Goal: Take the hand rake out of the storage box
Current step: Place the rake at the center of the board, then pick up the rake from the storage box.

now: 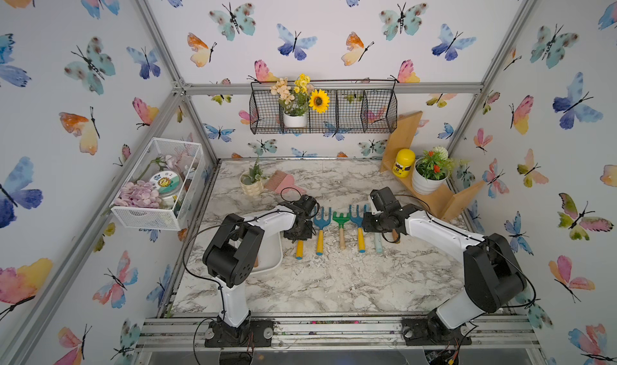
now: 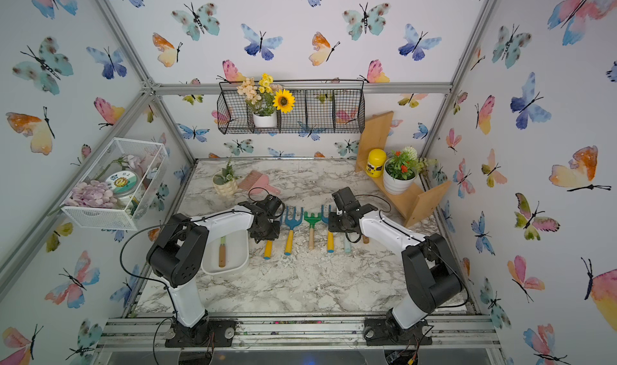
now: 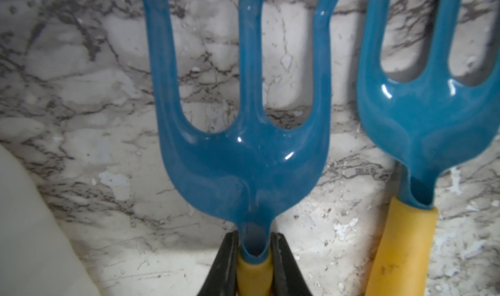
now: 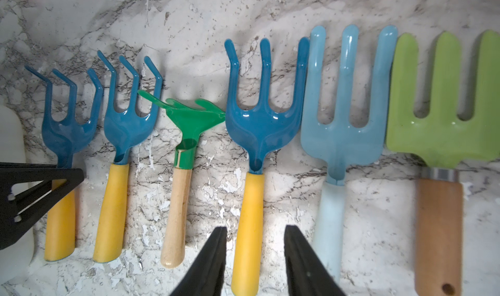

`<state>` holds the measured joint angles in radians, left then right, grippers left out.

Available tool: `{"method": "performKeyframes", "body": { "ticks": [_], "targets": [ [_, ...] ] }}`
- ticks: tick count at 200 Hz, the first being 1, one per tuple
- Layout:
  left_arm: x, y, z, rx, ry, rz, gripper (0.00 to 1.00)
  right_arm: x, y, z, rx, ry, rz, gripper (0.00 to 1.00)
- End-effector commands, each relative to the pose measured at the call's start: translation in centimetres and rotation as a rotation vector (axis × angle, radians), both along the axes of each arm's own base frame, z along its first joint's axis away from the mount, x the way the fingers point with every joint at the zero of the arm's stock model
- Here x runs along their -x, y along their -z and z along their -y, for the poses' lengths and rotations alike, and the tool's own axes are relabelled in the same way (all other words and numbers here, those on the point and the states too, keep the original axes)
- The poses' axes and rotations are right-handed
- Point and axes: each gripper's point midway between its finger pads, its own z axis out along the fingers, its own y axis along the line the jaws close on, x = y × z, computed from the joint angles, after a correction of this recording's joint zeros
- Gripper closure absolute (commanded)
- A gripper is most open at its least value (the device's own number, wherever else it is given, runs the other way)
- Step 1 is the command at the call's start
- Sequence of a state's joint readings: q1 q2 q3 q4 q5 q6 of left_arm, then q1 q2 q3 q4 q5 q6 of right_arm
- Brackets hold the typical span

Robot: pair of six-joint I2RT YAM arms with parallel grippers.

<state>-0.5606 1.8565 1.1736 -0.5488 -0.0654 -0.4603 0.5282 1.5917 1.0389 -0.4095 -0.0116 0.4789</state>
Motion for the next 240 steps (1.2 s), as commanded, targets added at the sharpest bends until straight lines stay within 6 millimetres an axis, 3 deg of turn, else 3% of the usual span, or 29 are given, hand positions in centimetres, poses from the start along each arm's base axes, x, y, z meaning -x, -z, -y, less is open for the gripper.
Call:
{"method": "performKeyframes", "body": {
  "ticks": [1,96,124,160,183,202,240],
  "targets": [
    [0.8,1.2,0.2,0.003,0.001,-0.042,0.80,0.1,-0.2,-0.4,-0.014,-0.007,0.000,0.58],
    [0.4,0.6,0.0,-0.006,-0.003,-0.033,0.67,0.3,-0.1,-0.3,-0.013,-0.008,-0.004,0.58],
    [-0.2,-1.1,-0.2,-0.011,-0.007,-0.005,0.62,0.3,-0.3,-0.3,-0.012,-0.009,-0.001,0.58],
    [-1.4,-5.3,-0.6,-0.002,-0.023,0.070,0.55,0.3,-0.3,-0.2,-0.008,-0.011,-0.002,0.58],
    [-2.0,-7.7,-2.1,0.007,-0.062,0.108,0.52,0.4,-0.3,-0.2,-0.009,-0.011,-0.003,0.58],
    [-2.0,-9.1,-4.6,0.014,-0.117,0.129,0.52,0.4,-0.3,-0.2,-0.009,-0.013,-0.004,0.58],
    [-0.3,-9.0,-10.6,0.032,-0.235,0.117,0.51,0.3,-0.2,-0.4,-0.013,-0.016,-0.002,0.58]
  ]
}}
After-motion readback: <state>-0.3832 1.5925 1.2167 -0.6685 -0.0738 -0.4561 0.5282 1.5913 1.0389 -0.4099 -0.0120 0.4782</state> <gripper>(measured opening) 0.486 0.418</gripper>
